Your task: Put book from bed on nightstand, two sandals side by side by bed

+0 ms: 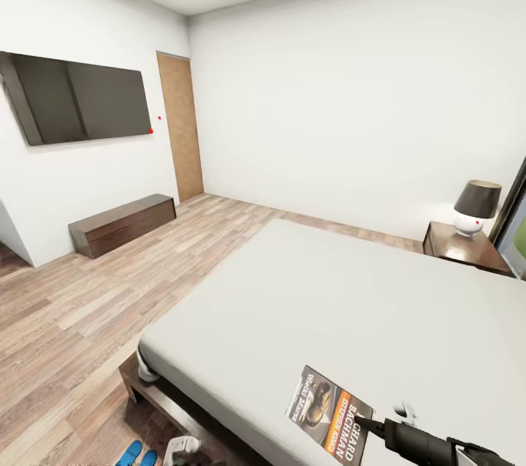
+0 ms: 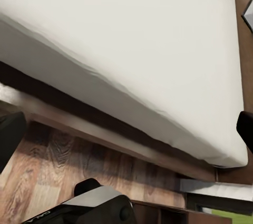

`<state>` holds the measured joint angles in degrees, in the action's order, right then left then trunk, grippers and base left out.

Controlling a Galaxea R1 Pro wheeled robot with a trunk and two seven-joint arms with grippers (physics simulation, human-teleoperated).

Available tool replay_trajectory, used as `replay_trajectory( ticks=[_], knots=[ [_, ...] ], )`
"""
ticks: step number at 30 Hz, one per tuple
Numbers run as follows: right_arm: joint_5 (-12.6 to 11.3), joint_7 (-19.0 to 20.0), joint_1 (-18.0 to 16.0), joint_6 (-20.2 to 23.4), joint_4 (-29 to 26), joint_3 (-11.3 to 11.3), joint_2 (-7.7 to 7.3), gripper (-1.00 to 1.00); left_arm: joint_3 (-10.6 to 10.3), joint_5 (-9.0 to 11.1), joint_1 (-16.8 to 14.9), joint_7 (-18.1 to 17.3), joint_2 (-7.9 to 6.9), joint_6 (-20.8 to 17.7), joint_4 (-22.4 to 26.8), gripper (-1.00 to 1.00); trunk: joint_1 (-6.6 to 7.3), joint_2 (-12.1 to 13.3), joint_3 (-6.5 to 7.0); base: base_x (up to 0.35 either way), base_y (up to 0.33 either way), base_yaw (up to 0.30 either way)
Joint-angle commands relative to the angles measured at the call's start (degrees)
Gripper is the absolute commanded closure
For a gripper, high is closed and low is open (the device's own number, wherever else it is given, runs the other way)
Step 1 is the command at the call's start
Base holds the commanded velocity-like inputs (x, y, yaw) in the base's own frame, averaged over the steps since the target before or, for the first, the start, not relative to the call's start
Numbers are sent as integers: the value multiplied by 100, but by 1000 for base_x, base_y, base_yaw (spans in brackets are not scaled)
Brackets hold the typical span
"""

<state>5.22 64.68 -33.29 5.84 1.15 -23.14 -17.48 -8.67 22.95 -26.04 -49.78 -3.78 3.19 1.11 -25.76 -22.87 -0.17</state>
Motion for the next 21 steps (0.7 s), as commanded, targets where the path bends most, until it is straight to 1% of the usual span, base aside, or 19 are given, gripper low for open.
replay_trajectory(
  ticks=[1,21],
  knots=[
    [46,18,-4,49,7,-85,-3,100,-48,34,-2,-9,0,33,-6,-100,-2,-5,-2,0,0,297],
    [46,17,-3,49,8,-85,-2,100,-54,34,3,-9,0,33,-6,-100,-2,-5,-2,0,0,297]
  ],
)
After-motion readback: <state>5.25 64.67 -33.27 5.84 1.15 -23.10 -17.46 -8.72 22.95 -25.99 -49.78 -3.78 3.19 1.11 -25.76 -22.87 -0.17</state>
